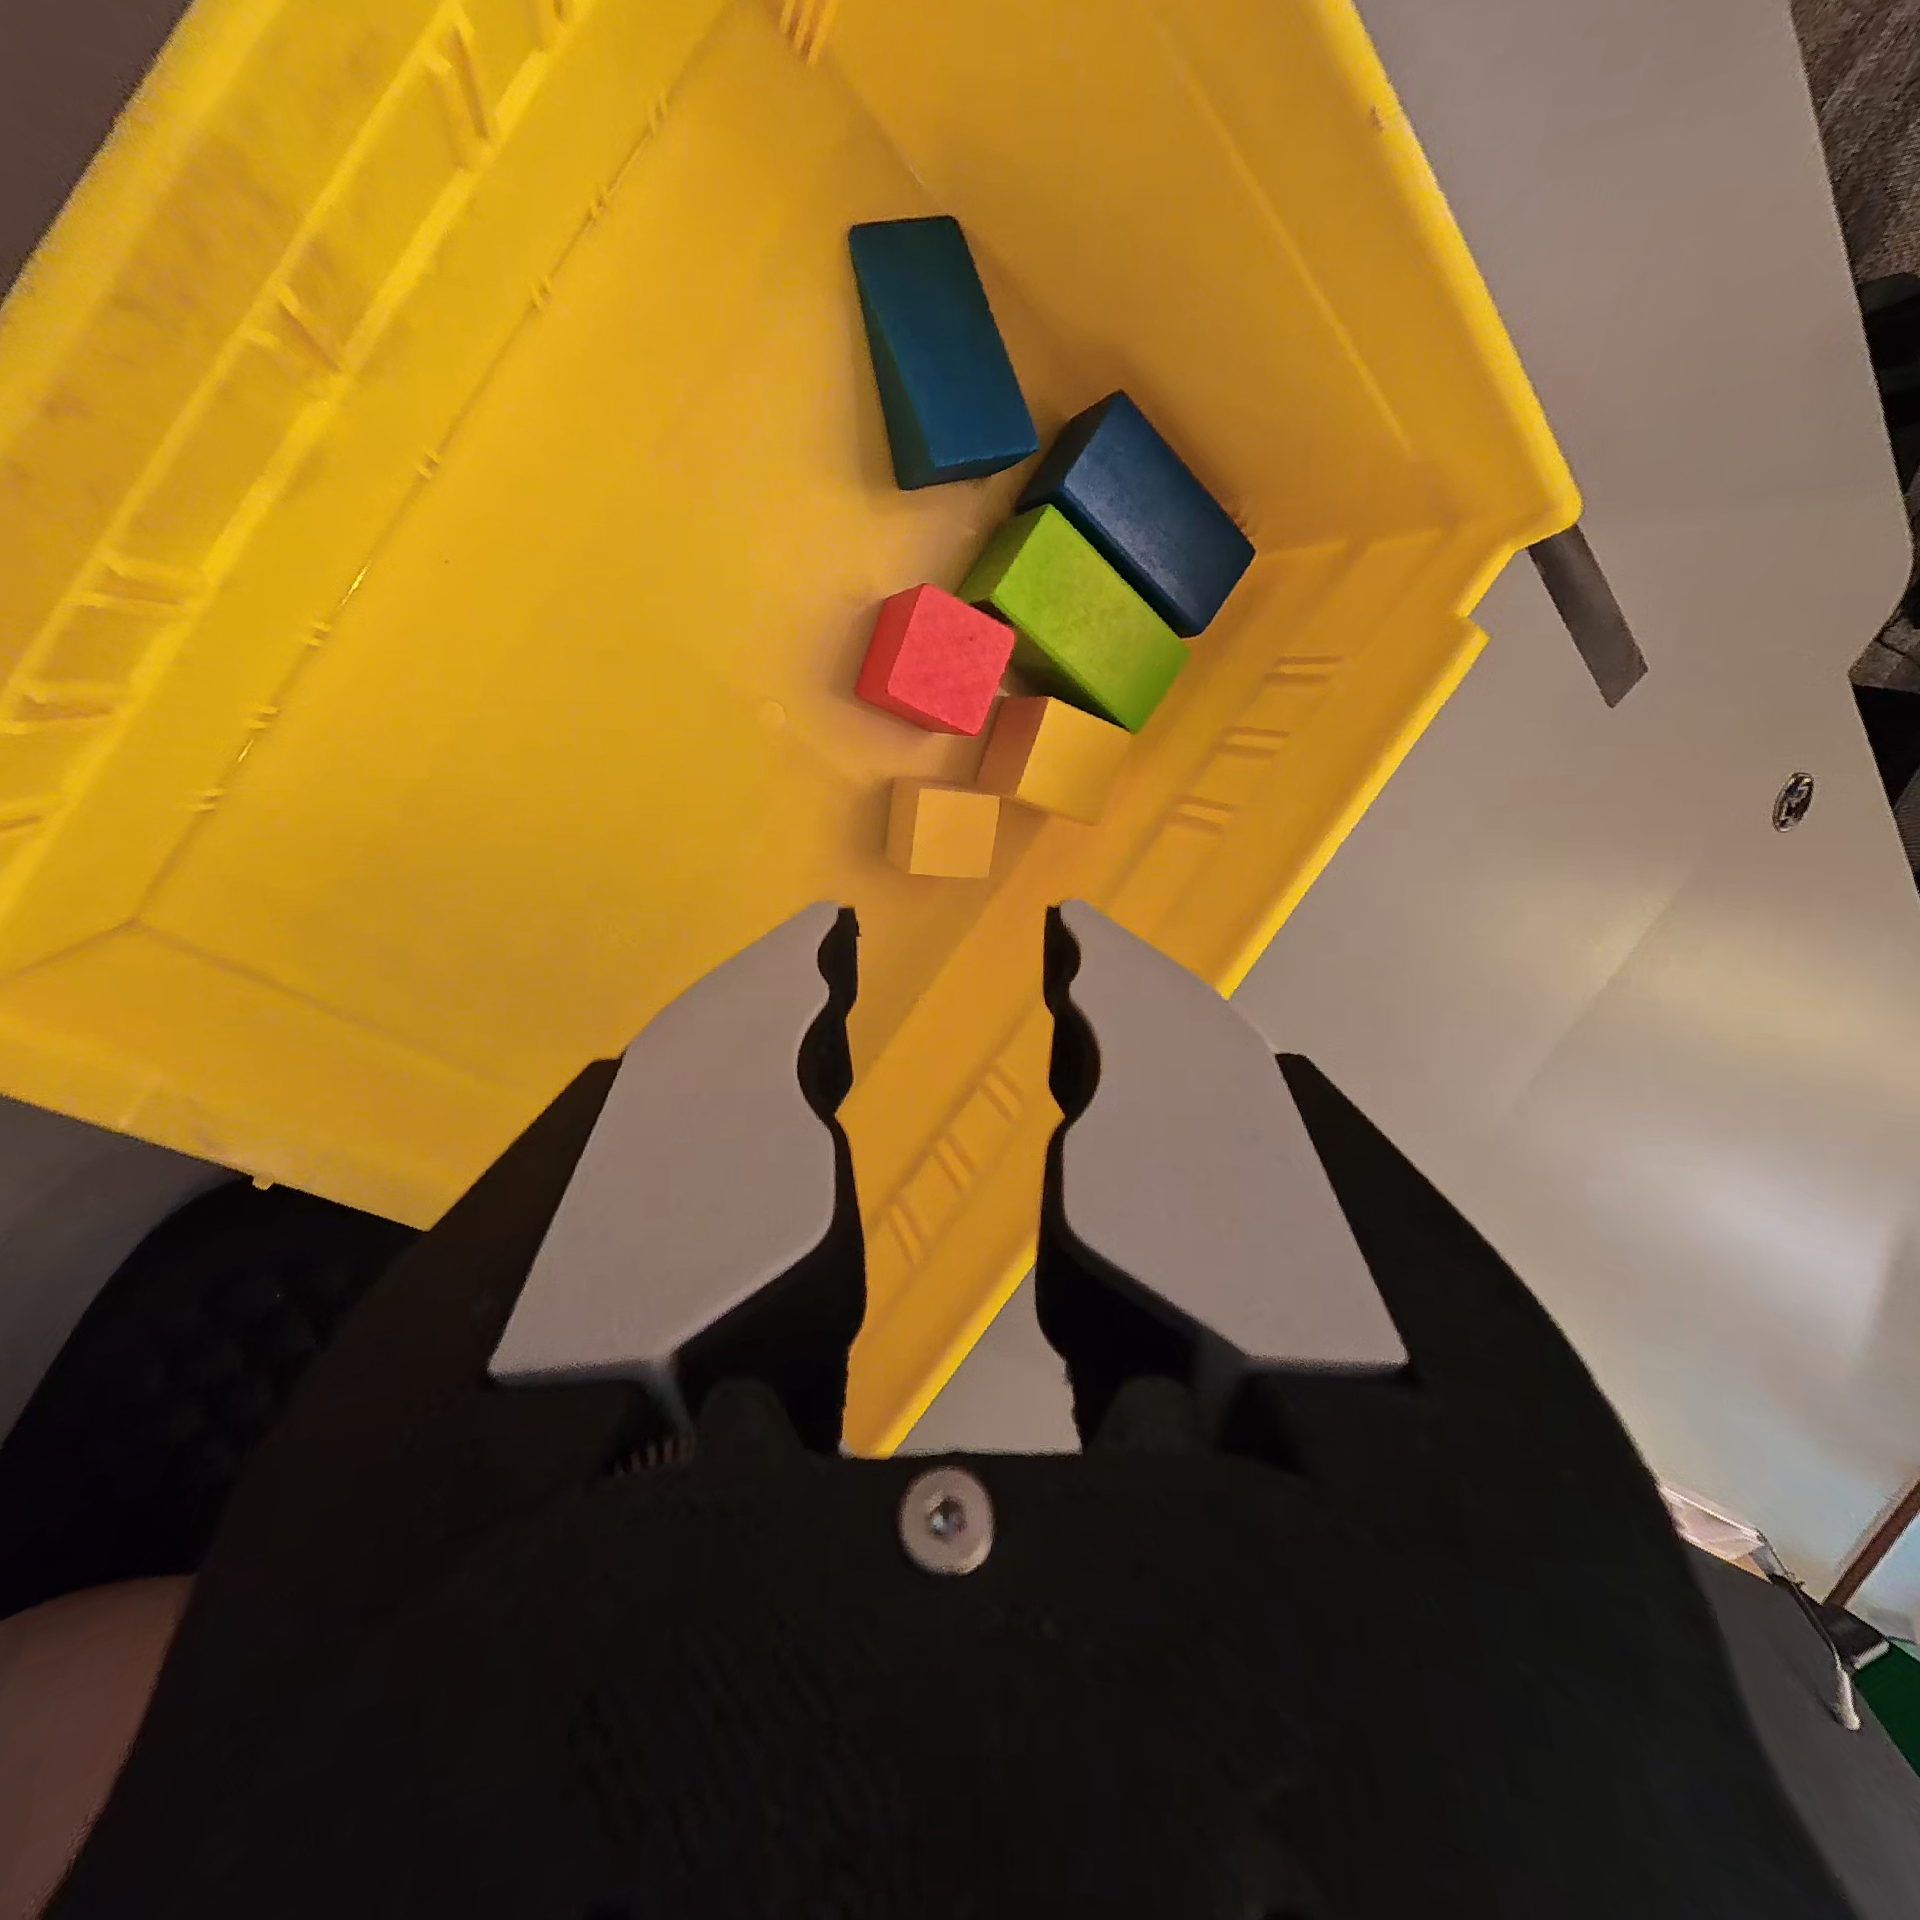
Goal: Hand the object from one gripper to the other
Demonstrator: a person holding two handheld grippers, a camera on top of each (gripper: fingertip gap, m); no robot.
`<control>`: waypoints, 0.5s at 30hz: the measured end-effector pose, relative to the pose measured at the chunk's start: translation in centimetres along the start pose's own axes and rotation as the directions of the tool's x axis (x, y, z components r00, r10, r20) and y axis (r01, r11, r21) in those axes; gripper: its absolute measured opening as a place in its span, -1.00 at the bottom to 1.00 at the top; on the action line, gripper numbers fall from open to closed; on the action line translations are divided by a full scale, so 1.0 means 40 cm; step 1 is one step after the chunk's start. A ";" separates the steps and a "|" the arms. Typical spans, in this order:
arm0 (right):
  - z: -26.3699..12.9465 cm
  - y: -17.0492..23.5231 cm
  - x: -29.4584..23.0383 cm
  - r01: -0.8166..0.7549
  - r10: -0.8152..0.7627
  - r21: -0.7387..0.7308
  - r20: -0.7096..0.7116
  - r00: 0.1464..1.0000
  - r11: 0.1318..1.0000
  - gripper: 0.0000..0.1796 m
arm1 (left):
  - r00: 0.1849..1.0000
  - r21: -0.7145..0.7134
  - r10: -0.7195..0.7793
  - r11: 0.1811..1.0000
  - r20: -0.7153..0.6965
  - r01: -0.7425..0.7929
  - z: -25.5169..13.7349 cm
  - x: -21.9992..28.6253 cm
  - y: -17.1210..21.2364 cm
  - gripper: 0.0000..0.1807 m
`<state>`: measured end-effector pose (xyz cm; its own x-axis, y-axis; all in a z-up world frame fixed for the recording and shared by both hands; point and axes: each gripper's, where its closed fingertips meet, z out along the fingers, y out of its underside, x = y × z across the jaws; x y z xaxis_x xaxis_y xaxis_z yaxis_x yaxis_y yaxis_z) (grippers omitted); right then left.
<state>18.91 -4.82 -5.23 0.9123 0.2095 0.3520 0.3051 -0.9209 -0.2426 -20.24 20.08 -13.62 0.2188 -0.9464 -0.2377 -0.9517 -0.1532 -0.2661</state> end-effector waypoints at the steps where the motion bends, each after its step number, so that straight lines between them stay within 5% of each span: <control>1: 0.002 0.003 0.000 0.003 -0.003 -0.007 -0.002 1.000 1.000 -0.60 | 1.000 0.002 0.007 1.000 0.006 -0.007 -0.001 0.000 -0.003 -0.59; 15: 0.009 0.008 -0.005 0.020 -0.020 -0.027 0.005 1.000 0.999 -0.60 | 0.997 -0.009 -0.014 1.000 -0.078 0.013 0.011 0.035 -0.006 -0.57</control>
<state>18.92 -5.02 -5.69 0.9073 0.2292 0.3525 0.3158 -0.9250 -0.2113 -19.60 18.92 -14.29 0.2147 -0.9635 -0.1601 -0.9506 -0.1685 -0.2608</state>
